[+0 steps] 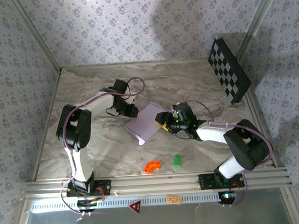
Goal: Fold the paper box
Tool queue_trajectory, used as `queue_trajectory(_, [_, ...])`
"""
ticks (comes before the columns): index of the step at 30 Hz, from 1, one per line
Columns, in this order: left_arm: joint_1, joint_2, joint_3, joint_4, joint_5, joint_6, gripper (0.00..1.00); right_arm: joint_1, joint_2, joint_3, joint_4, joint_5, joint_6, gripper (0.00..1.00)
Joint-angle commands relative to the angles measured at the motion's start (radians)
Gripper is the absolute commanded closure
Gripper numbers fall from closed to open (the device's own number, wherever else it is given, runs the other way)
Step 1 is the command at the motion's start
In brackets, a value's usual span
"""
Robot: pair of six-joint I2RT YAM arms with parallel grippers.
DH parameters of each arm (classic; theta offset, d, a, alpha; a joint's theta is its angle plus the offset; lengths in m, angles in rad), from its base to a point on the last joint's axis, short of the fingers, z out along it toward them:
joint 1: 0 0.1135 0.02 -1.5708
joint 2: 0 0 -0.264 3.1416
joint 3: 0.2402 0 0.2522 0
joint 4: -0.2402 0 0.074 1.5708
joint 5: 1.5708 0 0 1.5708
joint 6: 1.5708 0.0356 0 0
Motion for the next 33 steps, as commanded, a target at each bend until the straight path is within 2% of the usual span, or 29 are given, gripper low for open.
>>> queue_trajectory(1, [-0.005,0.025,-0.013,-0.063,-0.011,0.013,0.72,0.004,0.012,0.027,0.019,0.007,0.017,0.39])
queue_trajectory(11, [-0.005,-0.055,-0.040,-0.030,0.012,-0.001,0.70,-0.004,-0.010,0.051,-0.066,0.013,-0.004,0.48])
queue_trajectory(16, [-0.004,-0.135,-0.070,0.006,0.013,-0.002,0.60,-0.007,-0.030,0.057,-0.095,0.014,-0.001,0.51])
queue_trajectory(22, [-0.007,-0.362,-0.213,0.172,0.020,0.000,0.48,-0.018,-0.093,0.073,-0.208,0.049,0.021,0.53])
queue_trajectory(28, [-0.034,-0.581,-0.403,0.387,0.132,0.138,0.39,-0.051,-0.198,0.080,-0.384,0.141,0.111,0.53])
queue_trajectory(33, [-0.131,-0.701,-0.542,0.542,0.156,0.321,0.26,-0.063,-0.312,0.090,-0.543,0.280,0.214,0.52])
